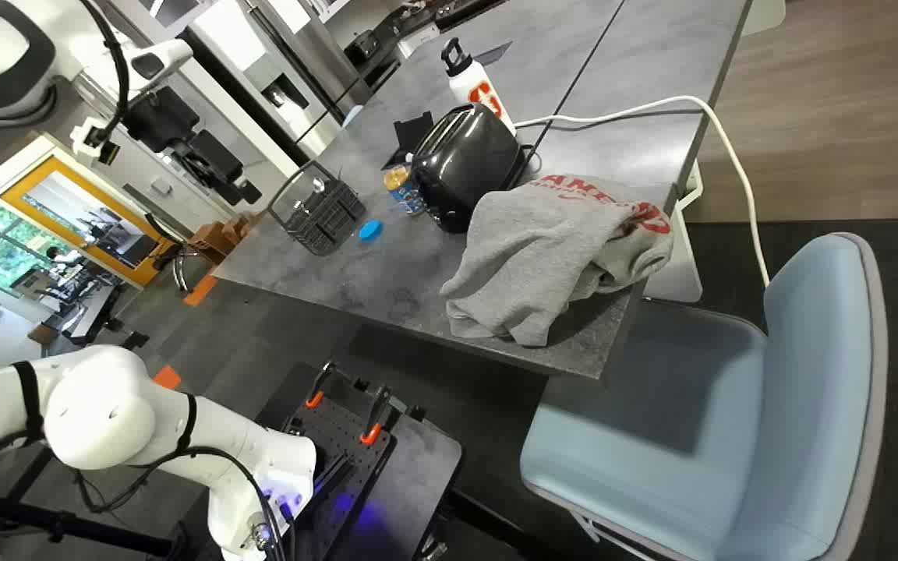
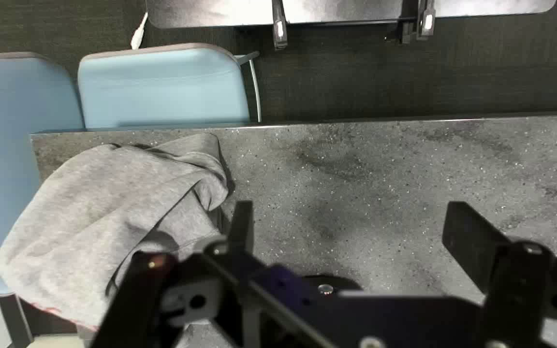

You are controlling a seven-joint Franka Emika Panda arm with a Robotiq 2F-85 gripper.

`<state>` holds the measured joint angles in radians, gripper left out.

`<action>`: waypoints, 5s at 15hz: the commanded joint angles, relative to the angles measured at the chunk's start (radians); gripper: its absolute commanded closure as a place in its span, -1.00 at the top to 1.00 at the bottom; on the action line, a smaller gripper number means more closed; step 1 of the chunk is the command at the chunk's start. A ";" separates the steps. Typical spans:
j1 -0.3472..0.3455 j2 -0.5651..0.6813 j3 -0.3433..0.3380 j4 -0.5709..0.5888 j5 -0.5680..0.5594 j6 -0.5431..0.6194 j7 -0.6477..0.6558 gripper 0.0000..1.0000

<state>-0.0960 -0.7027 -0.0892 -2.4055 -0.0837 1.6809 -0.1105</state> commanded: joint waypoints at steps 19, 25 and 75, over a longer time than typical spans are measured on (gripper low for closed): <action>0.033 0.005 0.015 -0.012 0.007 0.016 0.002 1.00; 0.221 0.152 0.130 0.019 0.169 0.211 -0.016 1.00; 0.261 1.300 0.361 0.812 0.437 0.837 -0.008 1.00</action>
<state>0.1870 0.5464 0.2575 -1.6695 0.3579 2.5719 -0.1472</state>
